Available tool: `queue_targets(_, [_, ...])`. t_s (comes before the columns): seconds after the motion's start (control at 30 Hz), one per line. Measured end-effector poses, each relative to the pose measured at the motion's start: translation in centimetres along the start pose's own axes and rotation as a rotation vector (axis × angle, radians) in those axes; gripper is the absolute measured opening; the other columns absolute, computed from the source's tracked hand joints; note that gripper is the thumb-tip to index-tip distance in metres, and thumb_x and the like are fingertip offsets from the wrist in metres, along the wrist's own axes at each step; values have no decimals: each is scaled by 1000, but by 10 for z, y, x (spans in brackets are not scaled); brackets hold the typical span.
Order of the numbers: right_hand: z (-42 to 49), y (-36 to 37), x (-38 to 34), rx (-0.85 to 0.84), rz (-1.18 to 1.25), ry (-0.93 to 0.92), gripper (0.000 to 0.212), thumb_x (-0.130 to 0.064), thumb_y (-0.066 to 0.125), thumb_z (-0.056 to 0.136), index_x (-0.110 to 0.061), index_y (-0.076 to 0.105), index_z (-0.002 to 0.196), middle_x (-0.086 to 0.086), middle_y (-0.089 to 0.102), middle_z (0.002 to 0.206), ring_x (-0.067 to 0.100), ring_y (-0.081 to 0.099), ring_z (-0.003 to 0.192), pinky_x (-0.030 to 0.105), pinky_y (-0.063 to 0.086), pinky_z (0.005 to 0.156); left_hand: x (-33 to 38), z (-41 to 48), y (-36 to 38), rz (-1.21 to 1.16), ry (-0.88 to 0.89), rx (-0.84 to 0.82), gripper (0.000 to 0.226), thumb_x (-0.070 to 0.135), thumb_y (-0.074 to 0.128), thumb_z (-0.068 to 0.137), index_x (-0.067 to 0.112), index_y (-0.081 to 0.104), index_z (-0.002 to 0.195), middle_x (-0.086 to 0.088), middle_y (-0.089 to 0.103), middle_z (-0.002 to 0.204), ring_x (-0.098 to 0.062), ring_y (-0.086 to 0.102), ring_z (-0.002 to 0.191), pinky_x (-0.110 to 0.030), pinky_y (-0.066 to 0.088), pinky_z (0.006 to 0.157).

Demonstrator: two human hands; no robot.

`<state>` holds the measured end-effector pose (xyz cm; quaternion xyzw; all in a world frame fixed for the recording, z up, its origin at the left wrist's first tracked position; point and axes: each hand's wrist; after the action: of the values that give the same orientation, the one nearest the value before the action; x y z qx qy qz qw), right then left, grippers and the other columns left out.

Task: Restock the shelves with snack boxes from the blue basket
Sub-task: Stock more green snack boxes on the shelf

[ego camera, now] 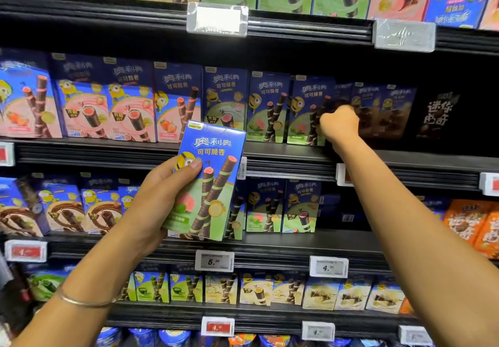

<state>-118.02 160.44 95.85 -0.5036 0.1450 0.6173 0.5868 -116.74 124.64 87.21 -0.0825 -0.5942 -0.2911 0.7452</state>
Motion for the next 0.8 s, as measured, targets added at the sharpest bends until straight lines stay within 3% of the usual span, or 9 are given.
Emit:
queue_targets(0.23, [-3,5,-4,-8,-33,-6,35,-11,57,91,4,56,123,23,59,127,38,59,112,31,42,78,-3,4,-2,3,-6,-15,21,40,76,87,26,80,101,-11,80,107,-24,79,81,-33,62,62])
queue_targets(0.37, [-12,0,-1,-17,2,-26,22,-17,61,91,-5,52,107,20,60,122,33,58,99,33,42,74,-5,7,0,-23,-1,-23,24,38,67,87,25,80,102,-9,80,106,-24,79,82,-34,63,63])
queue_targets(0.43, [-23,-6,-1,29,39,-86,24,-27,62,92,-11,48,103,17,60,119,31,57,99,35,44,76,-4,9,3,-59,9,-20,23,34,64,85,26,81,99,-6,81,104,-21,78,82,-33,63,63])
queue_targets(0.53, [-55,-18,-12,66,192,-284,24,-40,62,95,-18,59,105,-3,64,103,9,62,91,16,44,70,-1,16,15,-98,29,-18,25,29,62,84,28,80,100,-3,80,105,-20,77,84,-34,63,67])
queue_targets(0.6, [-81,-27,-24,-151,420,-348,24,-45,59,97,-22,66,101,-7,71,93,2,67,83,12,48,68,3,24,27,-70,54,-27,29,28,62,86,21,76,111,-7,78,111,-21,74,88,-36,61,72])
queue_targets(0.7, [-113,-40,-41,-585,621,-284,40,-51,55,96,-17,68,114,5,76,101,16,72,89,27,57,70,13,39,49,6,97,-65,28,25,63,99,9,64,122,-9,77,115,-20,73,94,-40,59,81])
queue_targets(0.8, [-126,-46,-45,-594,571,-369,34,-24,68,97,-12,57,127,4,76,103,16,75,91,34,61,69,26,56,65,61,154,-132,25,21,61,102,8,62,124,-8,78,112,-23,76,97,-42,63,82])
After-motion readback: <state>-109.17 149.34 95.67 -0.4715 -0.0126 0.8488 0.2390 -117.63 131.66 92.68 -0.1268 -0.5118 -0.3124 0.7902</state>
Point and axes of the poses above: each hand's wrist, its own z-axis towards the middle knuckle, its own y-axis out of the palm, x = y × z
